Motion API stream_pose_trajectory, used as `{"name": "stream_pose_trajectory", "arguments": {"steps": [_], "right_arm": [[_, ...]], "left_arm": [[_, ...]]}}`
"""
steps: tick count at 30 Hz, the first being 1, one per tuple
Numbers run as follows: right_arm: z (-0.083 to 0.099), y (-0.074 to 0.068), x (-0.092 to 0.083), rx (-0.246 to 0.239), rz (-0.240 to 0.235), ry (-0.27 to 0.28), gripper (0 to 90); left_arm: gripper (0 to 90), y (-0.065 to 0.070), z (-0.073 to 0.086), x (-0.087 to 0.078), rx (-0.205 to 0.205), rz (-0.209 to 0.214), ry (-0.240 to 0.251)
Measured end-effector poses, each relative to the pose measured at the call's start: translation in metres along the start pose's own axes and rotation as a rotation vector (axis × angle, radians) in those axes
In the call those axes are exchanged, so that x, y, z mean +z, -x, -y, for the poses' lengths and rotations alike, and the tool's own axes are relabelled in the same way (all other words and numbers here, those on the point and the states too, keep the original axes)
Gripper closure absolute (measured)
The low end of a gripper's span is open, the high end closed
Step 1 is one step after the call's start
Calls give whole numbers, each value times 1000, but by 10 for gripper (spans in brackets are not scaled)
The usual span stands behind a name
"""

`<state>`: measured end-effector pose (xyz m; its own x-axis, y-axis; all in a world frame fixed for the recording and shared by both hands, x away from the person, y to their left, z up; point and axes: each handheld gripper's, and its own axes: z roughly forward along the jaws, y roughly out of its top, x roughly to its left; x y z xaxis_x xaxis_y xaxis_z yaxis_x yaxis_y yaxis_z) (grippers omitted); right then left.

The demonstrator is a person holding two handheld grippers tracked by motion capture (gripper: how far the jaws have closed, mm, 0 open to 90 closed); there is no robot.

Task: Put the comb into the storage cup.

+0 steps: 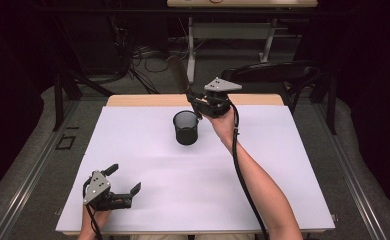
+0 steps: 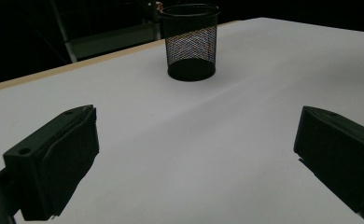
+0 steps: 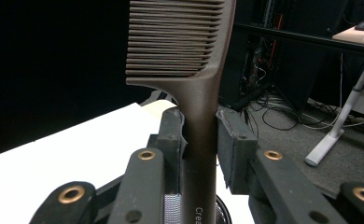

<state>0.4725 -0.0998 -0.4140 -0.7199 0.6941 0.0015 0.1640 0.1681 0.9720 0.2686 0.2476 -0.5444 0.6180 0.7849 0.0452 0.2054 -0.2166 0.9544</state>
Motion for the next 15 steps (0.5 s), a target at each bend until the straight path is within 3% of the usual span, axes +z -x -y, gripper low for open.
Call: {"name": "stream_pose_trajectory", "arguments": {"steps": [15], "right_arm": [[2, -1, 6, 7, 3, 21, 729]], "left_arm": [[1, 0, 0, 0, 2, -3, 0]]}}
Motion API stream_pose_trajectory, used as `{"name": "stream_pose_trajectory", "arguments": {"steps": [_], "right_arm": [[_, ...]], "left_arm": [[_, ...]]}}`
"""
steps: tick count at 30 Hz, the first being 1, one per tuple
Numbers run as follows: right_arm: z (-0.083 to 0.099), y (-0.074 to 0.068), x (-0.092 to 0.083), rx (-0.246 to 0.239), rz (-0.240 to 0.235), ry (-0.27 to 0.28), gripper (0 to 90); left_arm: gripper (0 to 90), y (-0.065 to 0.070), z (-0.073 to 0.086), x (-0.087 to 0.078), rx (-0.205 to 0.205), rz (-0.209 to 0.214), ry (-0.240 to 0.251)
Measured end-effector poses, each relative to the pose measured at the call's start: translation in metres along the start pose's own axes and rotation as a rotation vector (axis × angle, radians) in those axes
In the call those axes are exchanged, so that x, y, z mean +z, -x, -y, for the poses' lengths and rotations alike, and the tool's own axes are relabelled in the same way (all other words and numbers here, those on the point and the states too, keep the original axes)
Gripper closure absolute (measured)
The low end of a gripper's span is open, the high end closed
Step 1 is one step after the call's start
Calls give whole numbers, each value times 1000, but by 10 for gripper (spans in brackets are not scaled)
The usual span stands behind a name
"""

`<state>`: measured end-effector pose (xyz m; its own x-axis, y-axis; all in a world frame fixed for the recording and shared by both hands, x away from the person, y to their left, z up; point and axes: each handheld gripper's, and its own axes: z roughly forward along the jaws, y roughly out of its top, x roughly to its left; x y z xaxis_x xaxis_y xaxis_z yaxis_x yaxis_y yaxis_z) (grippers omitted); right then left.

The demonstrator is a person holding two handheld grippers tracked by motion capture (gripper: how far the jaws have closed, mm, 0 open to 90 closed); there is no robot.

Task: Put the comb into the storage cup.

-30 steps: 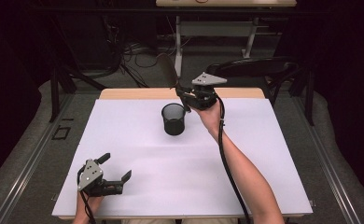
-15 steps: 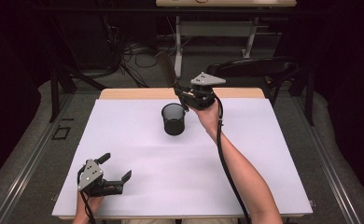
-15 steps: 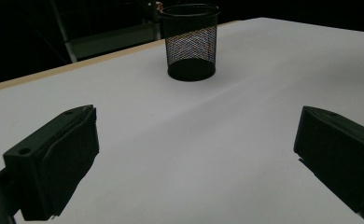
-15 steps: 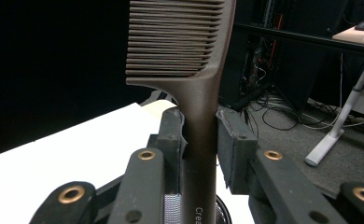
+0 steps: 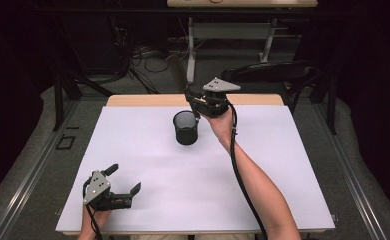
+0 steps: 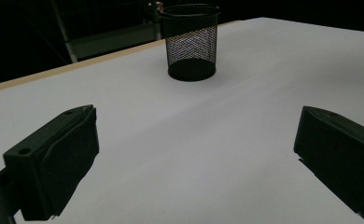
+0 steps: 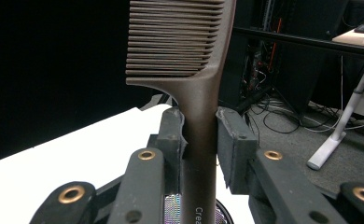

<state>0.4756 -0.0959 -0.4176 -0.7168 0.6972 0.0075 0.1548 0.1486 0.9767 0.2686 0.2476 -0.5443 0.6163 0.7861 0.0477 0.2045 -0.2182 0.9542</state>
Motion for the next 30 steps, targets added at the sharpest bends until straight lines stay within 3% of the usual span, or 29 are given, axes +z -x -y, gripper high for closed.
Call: {"name": "stream_pose_trajectory", "arguments": {"steps": [30], "right_arm": [[8, -1, 18, 2, 17, -2, 729]], "left_arm": [[1, 0, 0, 0, 6, 1, -3]]}}
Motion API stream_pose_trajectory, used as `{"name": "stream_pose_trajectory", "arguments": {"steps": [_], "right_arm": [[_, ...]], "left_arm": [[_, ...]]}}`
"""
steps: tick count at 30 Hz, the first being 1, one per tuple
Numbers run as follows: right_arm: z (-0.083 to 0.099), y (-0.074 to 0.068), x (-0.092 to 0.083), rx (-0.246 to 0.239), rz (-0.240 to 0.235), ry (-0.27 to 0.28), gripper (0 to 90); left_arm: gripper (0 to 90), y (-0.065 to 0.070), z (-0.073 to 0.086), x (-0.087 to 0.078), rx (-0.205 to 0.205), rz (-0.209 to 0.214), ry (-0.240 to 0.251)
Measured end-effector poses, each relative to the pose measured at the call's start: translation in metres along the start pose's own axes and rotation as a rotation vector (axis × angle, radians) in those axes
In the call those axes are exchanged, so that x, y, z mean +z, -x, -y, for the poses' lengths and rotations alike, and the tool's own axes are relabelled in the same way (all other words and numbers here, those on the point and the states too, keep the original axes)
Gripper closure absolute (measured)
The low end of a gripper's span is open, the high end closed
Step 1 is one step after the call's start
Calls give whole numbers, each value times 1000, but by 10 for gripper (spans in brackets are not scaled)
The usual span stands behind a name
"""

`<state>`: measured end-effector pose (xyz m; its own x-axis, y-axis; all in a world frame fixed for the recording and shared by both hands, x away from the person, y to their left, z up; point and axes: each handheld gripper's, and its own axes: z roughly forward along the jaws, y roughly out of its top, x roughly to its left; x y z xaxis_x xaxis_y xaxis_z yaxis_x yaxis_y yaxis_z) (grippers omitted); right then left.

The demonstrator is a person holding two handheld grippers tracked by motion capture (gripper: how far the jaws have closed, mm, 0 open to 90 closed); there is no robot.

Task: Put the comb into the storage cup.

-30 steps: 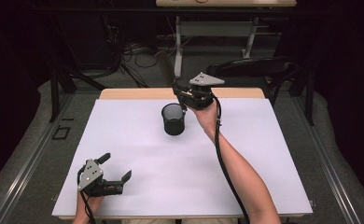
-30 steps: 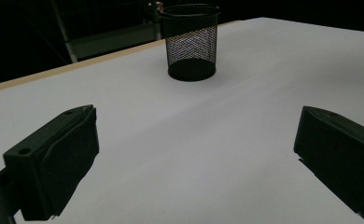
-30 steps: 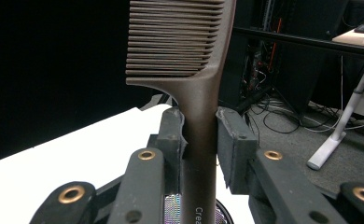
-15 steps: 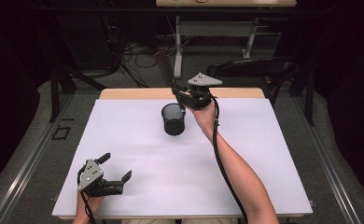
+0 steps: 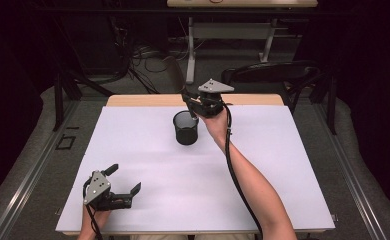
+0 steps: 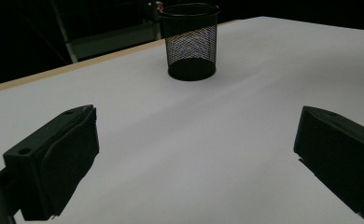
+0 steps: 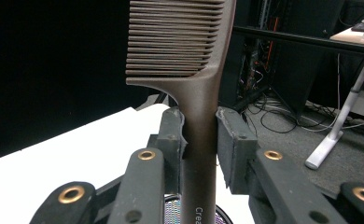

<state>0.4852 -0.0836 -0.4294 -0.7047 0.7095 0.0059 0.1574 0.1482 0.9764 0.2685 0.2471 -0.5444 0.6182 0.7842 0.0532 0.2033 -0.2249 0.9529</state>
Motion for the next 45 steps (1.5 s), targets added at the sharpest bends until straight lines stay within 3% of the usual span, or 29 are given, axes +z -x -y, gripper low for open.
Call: {"name": "stream_pose_trajectory", "arguments": {"steps": [45], "right_arm": [[11, -4, 23, -18, -18, -49, 728]], "left_arm": [[1, 0, 0, 0, 3, -3, 0]]}}
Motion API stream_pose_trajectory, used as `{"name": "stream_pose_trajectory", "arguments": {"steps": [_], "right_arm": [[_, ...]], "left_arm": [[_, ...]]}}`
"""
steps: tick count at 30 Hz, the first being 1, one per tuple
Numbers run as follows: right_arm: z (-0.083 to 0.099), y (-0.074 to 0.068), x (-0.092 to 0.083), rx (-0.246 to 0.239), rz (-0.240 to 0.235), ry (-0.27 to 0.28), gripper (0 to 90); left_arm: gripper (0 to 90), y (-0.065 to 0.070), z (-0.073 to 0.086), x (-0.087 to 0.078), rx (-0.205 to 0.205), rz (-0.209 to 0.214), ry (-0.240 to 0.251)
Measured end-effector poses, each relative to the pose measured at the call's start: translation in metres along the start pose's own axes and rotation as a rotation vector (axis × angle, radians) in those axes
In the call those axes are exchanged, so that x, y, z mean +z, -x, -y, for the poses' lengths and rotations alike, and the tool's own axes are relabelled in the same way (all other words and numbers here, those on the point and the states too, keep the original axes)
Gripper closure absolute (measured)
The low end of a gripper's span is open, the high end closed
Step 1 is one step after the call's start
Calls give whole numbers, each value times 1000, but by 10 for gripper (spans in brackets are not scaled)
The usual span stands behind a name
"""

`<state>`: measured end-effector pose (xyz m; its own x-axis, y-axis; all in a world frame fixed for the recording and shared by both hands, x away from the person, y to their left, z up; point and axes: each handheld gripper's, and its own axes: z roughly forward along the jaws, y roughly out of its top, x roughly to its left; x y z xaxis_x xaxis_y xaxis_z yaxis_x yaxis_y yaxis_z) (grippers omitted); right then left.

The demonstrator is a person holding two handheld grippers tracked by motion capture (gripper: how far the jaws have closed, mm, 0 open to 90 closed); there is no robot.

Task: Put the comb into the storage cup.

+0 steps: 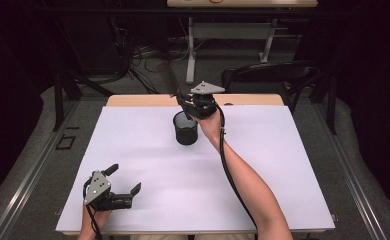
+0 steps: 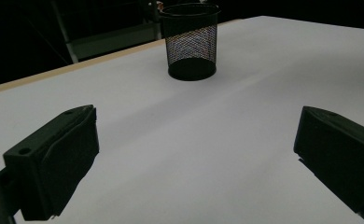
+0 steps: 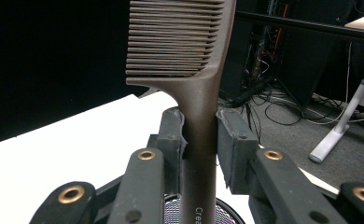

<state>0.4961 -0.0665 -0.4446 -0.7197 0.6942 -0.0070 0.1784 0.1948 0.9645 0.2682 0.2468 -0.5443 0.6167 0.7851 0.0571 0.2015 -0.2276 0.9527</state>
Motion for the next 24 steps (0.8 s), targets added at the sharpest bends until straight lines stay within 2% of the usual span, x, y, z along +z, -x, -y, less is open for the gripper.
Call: {"name": "stream_pose_trajectory", "arguments": {"steps": [24], "right_arm": [[10, 0, 9, 6, -6, -24, 728]], "left_arm": [[1, 0, 0, -1, -3, -2, 3]]}}
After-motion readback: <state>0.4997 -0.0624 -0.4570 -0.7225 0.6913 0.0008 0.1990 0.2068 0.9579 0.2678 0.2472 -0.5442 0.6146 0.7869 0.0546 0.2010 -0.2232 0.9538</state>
